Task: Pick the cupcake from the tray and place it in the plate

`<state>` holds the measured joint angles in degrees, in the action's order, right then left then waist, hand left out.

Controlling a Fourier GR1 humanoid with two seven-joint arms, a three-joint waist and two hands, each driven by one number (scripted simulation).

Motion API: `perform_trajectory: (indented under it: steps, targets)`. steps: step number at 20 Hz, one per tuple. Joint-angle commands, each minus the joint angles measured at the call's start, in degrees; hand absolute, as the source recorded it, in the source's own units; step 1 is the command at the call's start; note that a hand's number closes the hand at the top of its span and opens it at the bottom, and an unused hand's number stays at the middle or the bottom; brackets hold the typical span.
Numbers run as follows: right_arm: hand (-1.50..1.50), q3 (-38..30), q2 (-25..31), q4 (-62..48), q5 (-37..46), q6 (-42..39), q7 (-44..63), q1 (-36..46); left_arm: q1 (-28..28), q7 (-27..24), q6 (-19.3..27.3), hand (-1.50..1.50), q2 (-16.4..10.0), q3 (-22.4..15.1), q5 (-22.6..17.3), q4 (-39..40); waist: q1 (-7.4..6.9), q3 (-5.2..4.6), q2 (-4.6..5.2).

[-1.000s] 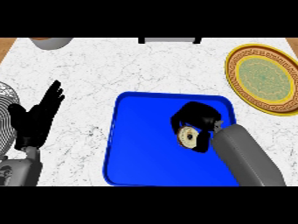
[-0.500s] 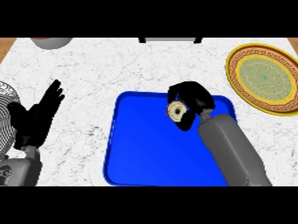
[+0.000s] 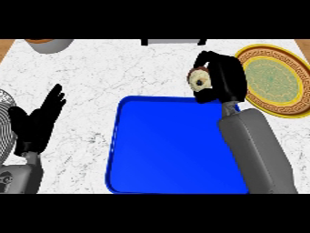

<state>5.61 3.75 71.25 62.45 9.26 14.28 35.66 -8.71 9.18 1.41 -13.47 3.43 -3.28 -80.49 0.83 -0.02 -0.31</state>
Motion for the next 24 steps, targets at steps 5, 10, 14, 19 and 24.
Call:
perform_trajectory:
  steps: [5,10,14,19,24]
  targets:
    - [1.5,-9.0,2.7,6.4,-2.4,3.7,6.0,-0.8,-3.0,0.2,0.9,0.0,1.2,0.0,1.2,2.6,-0.53,0.02,0.31]
    - [1.5,-17.6,8.3,-0.2,-9.5,6.4,-0.1,-0.8,-3.2,1.5,-2.0,0.0,-1.1,2.6,-1.7,1.5,-1.03,0.04,0.47]
    - [1.5,-20.7,12.7,-6.4,-11.0,6.5,-2.7,0.4,-0.6,0.3,0.0,0.0,2.2,-0.7,1.5,-0.7,-1.19,0.03,0.43]
    - [1.5,-24.2,17.2,-17.9,-14.3,9.1,-10.0,2.1,-1.7,0.5,-1.2,0.0,0.7,0.9,1.4,0.6,-1.26,0.04,0.46]
    - [1.5,-25.5,24.8,-31.6,-13.7,4.3,-14.9,5.4,-2.2,1.9,-1.5,0.0,1.0,0.5,0.9,-1.4,-2.04,0.08,0.69]
